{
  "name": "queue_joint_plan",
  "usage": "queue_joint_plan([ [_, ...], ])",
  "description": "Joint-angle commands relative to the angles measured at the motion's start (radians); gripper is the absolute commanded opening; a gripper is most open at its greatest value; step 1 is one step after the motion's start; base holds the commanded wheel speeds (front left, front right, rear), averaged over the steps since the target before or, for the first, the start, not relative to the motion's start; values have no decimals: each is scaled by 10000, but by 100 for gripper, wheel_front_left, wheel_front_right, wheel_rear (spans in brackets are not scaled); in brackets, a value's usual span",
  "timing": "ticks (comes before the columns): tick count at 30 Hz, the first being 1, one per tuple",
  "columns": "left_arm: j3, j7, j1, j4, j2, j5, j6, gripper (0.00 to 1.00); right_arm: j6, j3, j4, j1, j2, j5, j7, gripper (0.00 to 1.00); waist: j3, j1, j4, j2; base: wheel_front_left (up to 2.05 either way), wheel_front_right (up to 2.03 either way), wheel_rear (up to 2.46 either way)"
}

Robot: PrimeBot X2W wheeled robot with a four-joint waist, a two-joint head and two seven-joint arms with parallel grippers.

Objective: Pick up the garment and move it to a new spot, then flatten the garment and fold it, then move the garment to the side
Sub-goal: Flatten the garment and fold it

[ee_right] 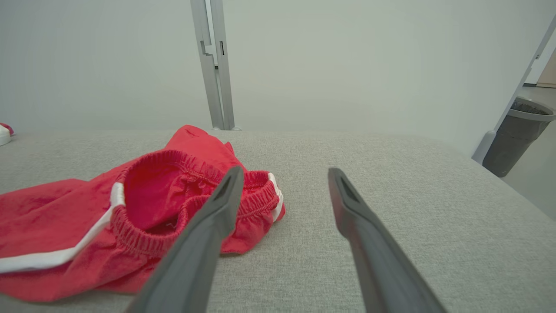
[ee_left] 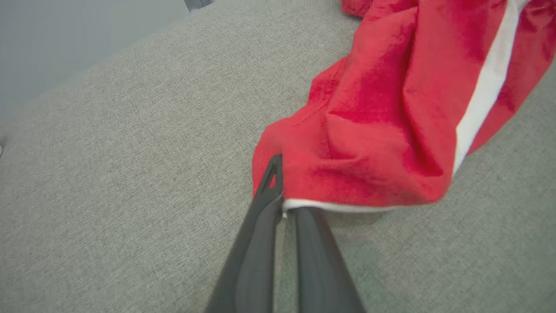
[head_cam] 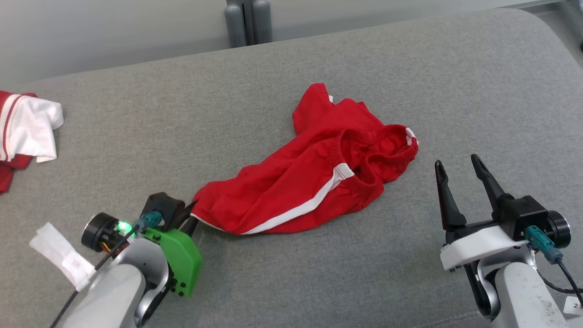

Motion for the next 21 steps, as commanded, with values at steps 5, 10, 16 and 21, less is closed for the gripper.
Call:
queue_joint_plan([
  [5,118,81,-898,598,-184,-162,8,0,-15,57,27,-55,-33,-15,-21,100,254,-1,-473,0,0,0,0],
  [10,59,-46,-1618,1455,-505,9,101,9,-15,124,41,-115,-30,38,-21,100,414,-1,-749,0,0,0,0],
  [16,-84,-868,-2121,2161,-1184,251,314,100,-15,103,50,-72,-31,59,-21,100,461,-1,-800,0,0,0,0],
  [21,-152,-1644,-2326,2586,-1593,347,487,100,-15,85,73,-86,-30,40,-21,100,389,-1,-652,0,0,0,0],
])
